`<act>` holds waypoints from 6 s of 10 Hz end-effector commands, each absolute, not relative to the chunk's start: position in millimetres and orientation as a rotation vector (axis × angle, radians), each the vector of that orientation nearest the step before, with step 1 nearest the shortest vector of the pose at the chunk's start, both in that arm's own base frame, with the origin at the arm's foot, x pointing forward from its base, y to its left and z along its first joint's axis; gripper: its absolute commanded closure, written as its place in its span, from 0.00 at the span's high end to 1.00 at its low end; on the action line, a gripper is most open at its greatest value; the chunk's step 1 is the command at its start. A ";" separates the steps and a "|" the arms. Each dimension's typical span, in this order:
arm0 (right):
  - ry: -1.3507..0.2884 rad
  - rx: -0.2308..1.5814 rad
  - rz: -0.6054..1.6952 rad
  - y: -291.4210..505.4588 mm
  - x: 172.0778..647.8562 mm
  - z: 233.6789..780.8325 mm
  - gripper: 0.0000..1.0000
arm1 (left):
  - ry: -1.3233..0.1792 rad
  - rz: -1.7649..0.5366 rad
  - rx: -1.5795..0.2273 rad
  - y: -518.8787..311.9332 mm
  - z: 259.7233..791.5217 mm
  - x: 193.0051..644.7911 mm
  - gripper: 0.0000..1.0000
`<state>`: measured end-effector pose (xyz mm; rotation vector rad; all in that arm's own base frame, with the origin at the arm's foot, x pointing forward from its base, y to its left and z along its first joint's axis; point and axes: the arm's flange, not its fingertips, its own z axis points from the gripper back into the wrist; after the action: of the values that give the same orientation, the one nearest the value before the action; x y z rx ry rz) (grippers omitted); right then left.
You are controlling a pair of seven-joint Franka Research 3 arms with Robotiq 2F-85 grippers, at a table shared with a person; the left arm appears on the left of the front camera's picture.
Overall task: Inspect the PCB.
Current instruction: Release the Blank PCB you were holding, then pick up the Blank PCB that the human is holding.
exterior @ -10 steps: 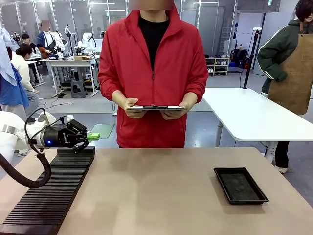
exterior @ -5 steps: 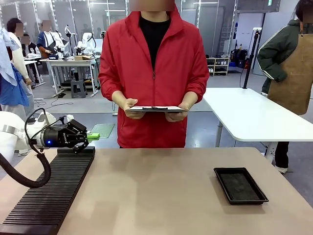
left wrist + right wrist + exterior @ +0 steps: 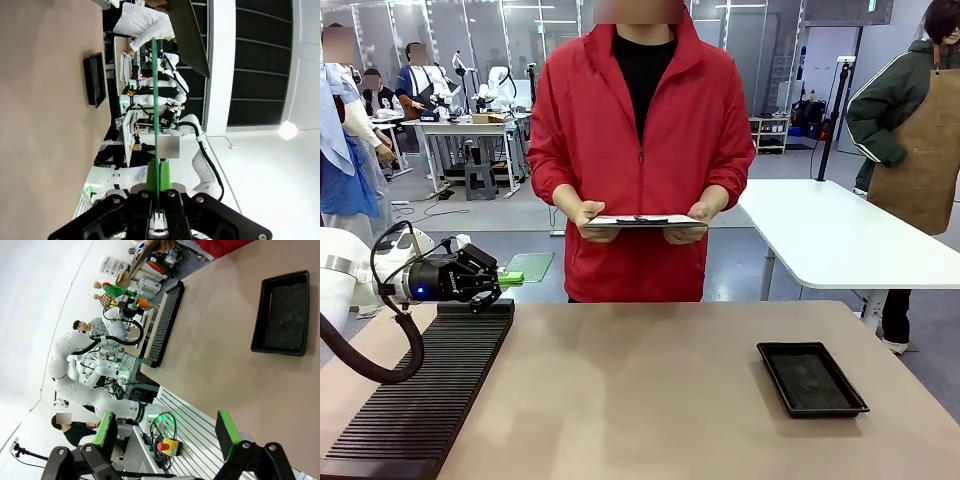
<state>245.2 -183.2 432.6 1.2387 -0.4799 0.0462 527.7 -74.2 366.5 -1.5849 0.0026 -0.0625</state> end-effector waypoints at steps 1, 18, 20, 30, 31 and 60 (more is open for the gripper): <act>-0.490 1.246 0.051 -184.3 244.5 433.2 1.00 | 0.006 -0.064 -1.587 -75.2 367.1 527.4 0.03; -0.490 1.246 0.051 -184.3 244.5 433.2 1.00 | 0.006 -0.064 -1.587 -75.2 367.1 527.4 0.03; -0.490 1.246 0.051 -184.3 244.5 433.2 1.00 | 0.006 -0.064 -1.587 -75.2 367.1 527.4 0.03; -0.490 1.246 0.051 -184.3 244.5 433.2 1.00 | 0.006 -0.064 -1.587 -75.2 367.1 527.4 0.03; -0.490 1.246 0.051 -184.3 244.5 433.2 1.00 | 0.006 -0.064 -1.587 -75.2 367.1 527.4 0.03; -0.490 1.246 0.051 -184.3 244.5 433.2 1.00 | 0.002 -0.051 -1.580 -72.7 363.8 528.5 1.00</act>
<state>245.2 -183.1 432.6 1.2387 -0.4799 0.0462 528.6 -72.6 363.8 -1.5796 0.0024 -0.0510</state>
